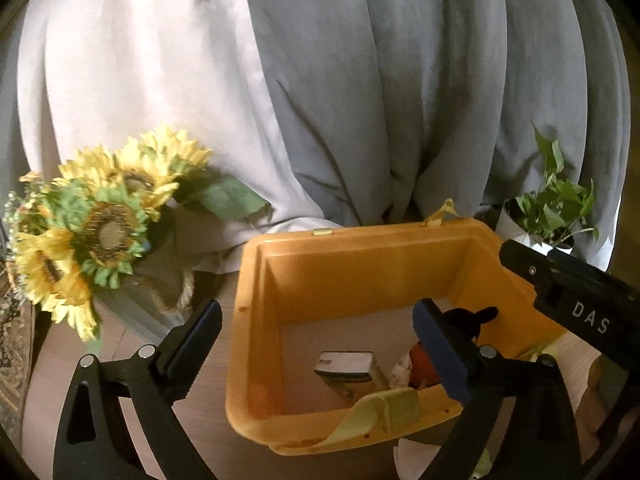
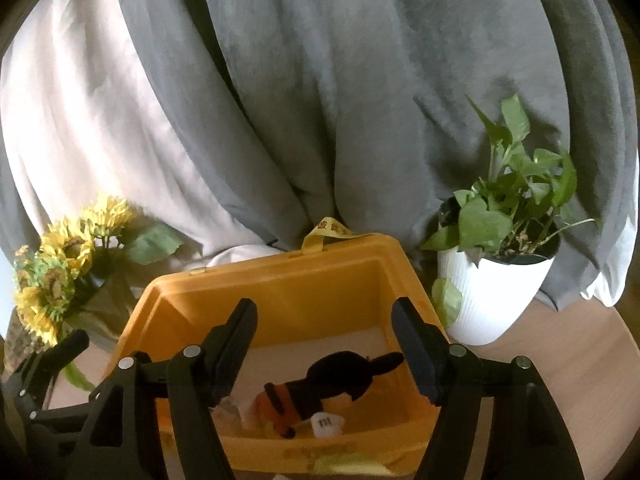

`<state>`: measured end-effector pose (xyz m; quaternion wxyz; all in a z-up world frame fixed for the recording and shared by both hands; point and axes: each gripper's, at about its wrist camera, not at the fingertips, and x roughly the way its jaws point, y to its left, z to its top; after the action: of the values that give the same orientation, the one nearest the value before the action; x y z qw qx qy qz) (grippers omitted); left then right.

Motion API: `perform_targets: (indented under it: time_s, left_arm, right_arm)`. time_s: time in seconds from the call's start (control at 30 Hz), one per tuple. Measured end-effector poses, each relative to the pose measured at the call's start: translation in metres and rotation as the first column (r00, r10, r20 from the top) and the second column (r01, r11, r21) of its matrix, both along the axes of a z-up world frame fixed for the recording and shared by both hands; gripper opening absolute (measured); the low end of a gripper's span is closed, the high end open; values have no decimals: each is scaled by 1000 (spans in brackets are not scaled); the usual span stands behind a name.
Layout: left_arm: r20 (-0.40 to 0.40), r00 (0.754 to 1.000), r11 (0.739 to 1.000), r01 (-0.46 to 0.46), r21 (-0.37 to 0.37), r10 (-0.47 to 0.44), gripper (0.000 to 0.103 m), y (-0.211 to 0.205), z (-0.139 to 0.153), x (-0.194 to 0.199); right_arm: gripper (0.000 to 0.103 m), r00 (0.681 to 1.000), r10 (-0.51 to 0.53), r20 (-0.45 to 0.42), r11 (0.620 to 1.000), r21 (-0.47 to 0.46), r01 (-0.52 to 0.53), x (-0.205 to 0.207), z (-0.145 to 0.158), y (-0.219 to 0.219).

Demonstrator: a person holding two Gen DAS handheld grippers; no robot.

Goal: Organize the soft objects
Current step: 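Open the left tool to drop the box into the crate while the right tool drops the plush, then withdraw both tools from the crate back toward the remaining toys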

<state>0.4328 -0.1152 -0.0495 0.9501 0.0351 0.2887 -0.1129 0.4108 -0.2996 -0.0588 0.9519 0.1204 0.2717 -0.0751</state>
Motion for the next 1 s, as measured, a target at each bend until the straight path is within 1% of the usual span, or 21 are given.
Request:
perform_targets:
  time_s: [0.1, 0.43, 0.77, 1.0]
  left_arm:
    - [18, 1000, 1000, -2, -13, 2, 98, 5, 8, -10]
    - [82, 996, 999, -43, -20, 45, 98, 26, 32, -53]
    - [118, 990, 997, -71, -17, 72, 98, 47, 45, -90]
    - [123, 987, 995, -101, -4, 101, 98, 59, 47, -113]
  right_arm:
    - [71, 1000, -3, 12, 1000, -3, 3, -10, 6, 2]
    - [71, 998, 2, 59, 1000, -18, -1, -47, 24, 18]
    - [71, 997, 12, 73, 1000, -30, -10, -82, 34, 39]
    - [71, 996, 22, 85, 999, -36, -19, -103, 37, 53]
